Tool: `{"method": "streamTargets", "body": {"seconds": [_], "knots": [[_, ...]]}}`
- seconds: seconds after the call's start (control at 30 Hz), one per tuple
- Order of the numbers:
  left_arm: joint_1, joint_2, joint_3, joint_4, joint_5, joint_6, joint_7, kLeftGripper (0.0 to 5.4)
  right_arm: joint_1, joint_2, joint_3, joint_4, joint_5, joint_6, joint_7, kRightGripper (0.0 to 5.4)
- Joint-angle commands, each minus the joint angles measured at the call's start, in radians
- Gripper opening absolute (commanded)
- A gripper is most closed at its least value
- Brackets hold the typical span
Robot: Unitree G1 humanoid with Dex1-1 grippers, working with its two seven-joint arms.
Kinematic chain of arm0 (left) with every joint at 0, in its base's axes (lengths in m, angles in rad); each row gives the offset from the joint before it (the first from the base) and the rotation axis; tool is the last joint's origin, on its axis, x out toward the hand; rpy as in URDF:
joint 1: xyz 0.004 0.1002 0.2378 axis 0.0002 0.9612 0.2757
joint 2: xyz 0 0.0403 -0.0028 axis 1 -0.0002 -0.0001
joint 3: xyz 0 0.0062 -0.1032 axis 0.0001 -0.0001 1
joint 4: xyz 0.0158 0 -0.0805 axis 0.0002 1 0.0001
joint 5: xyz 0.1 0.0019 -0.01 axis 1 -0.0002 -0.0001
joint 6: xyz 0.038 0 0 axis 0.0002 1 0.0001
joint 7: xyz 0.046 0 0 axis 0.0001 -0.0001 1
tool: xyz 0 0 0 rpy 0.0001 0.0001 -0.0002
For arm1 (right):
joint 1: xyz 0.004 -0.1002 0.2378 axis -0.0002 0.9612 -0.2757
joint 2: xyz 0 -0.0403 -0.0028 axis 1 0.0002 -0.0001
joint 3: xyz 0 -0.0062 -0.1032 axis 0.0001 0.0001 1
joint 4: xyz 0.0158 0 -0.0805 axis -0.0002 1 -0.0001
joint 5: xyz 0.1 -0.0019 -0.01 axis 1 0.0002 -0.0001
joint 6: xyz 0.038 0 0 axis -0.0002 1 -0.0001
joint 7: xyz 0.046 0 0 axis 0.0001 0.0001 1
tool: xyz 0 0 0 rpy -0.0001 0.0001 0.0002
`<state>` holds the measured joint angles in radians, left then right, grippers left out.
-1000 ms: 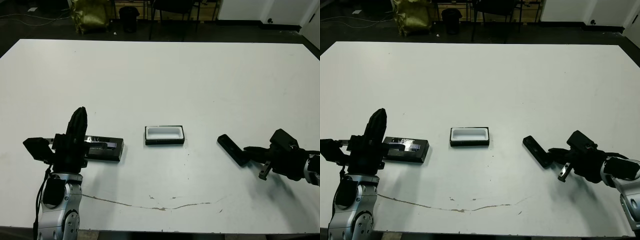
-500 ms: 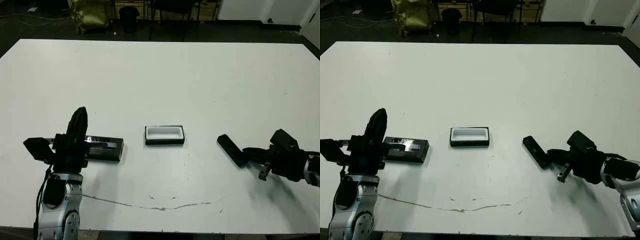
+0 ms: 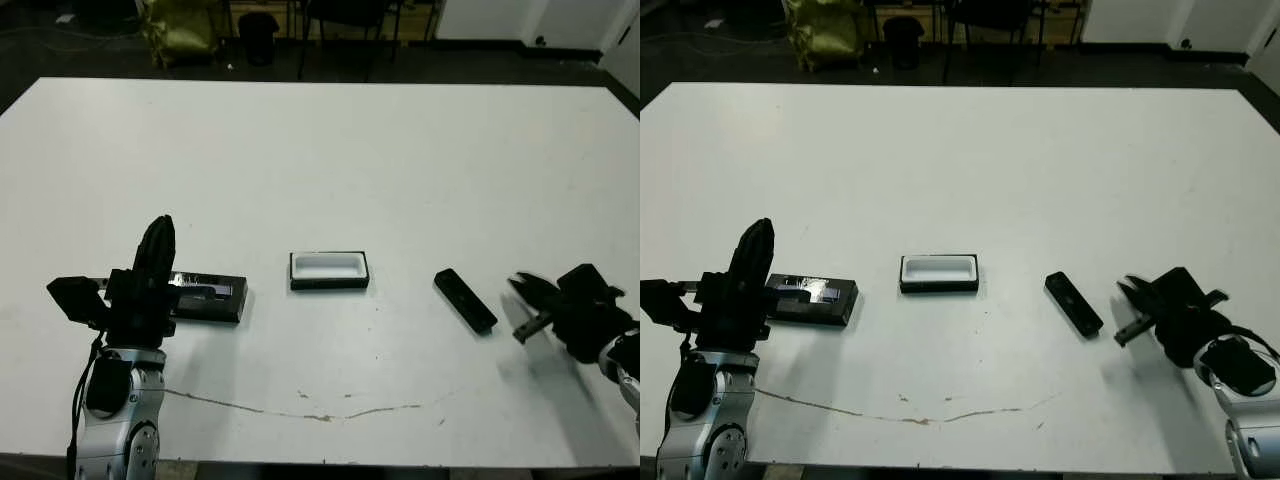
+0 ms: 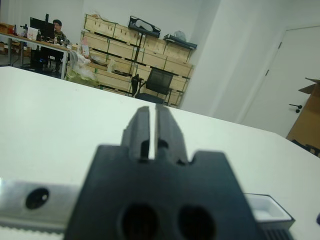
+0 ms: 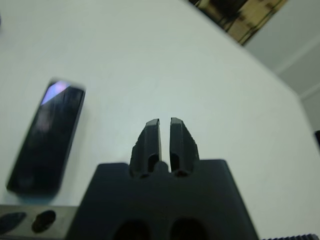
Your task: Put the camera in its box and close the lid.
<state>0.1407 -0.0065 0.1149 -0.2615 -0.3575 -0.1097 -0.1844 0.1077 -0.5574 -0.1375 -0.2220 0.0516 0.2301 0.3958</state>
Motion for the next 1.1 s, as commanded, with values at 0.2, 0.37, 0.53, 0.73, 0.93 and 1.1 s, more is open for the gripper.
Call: {"method": "streamTargets", "body": {"seconds": [0.2,0.37,0.53,0.73,0.93,1.1], "knots": [[0.009,0.006,0.001,0.022,0.014,-0.002,-0.002,0.02,0.033,0.112,-0.097,-0.214,0.160,0.129,-0.042,0.00],[0.012,0.007,0.000,0.014,0.016,0.007,0.002,0.02,0.080,0.126,-0.142,-0.387,0.332,0.280,-0.036,0.00],[0.009,0.004,0.000,0.022,0.005,0.003,-0.006,0.02,0.115,0.140,-0.160,-0.461,0.498,0.420,-0.052,0.00],[0.012,0.005,-0.002,0.022,0.011,-0.003,-0.005,0.02,0.150,0.126,-0.107,-0.450,0.458,0.379,-0.033,0.00],[0.009,0.007,0.000,0.031,0.008,-0.009,-0.011,0.00,0.166,0.082,-0.061,-0.416,0.390,0.316,0.028,0.11],[0.012,0.006,-0.002,0.023,0.003,0.002,-0.011,0.00,0.165,0.073,-0.043,-0.408,0.346,0.286,0.043,0.97]]}}
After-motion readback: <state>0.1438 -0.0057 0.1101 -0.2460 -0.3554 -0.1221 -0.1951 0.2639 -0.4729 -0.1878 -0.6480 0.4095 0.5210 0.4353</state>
